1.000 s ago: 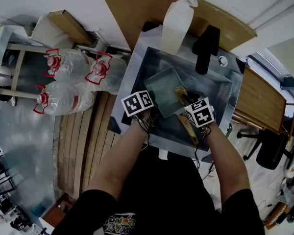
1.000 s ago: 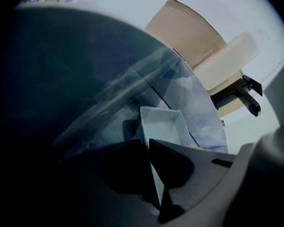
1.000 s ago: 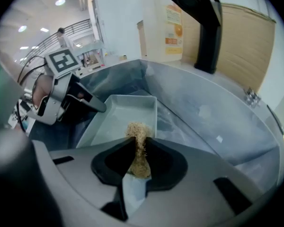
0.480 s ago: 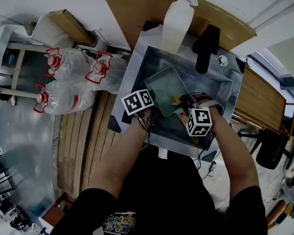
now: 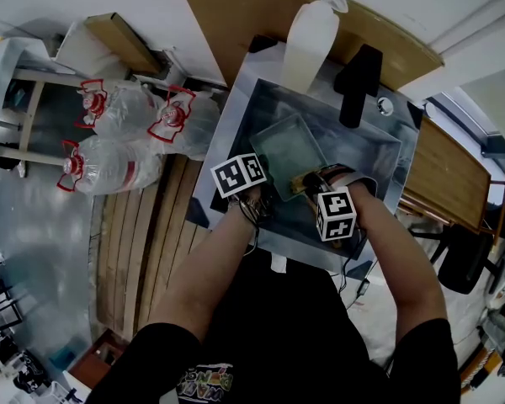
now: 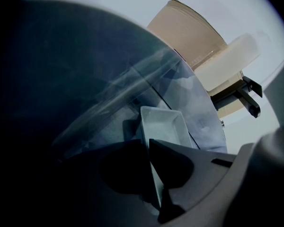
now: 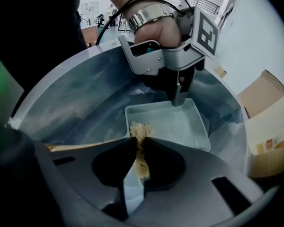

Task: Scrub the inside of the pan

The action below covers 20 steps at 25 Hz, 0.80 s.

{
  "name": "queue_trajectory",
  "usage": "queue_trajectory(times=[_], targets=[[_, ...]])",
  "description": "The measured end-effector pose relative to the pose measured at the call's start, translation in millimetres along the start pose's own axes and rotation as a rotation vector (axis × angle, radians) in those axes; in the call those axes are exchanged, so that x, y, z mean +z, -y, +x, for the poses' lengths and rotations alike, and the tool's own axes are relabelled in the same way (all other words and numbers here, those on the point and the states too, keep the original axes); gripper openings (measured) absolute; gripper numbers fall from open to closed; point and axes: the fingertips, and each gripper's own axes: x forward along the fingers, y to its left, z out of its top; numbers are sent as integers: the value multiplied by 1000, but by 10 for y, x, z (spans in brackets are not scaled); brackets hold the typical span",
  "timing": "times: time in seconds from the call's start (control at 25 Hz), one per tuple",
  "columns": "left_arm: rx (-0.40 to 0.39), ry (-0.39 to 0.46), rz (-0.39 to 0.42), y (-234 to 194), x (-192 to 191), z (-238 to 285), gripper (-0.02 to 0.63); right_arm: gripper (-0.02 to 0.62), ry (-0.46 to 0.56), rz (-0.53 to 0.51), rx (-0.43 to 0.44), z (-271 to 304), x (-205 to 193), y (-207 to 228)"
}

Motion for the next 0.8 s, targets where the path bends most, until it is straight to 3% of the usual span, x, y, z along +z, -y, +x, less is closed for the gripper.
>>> queue_trajectory(times=[0.24,0.8], targets=[[-5,-1,-7,2,-1,-3,61,57,44,-18,29,75,300,-83],[-11,-5,-12,6,-9,1,61,55,52,32,6,116,285,-24]])
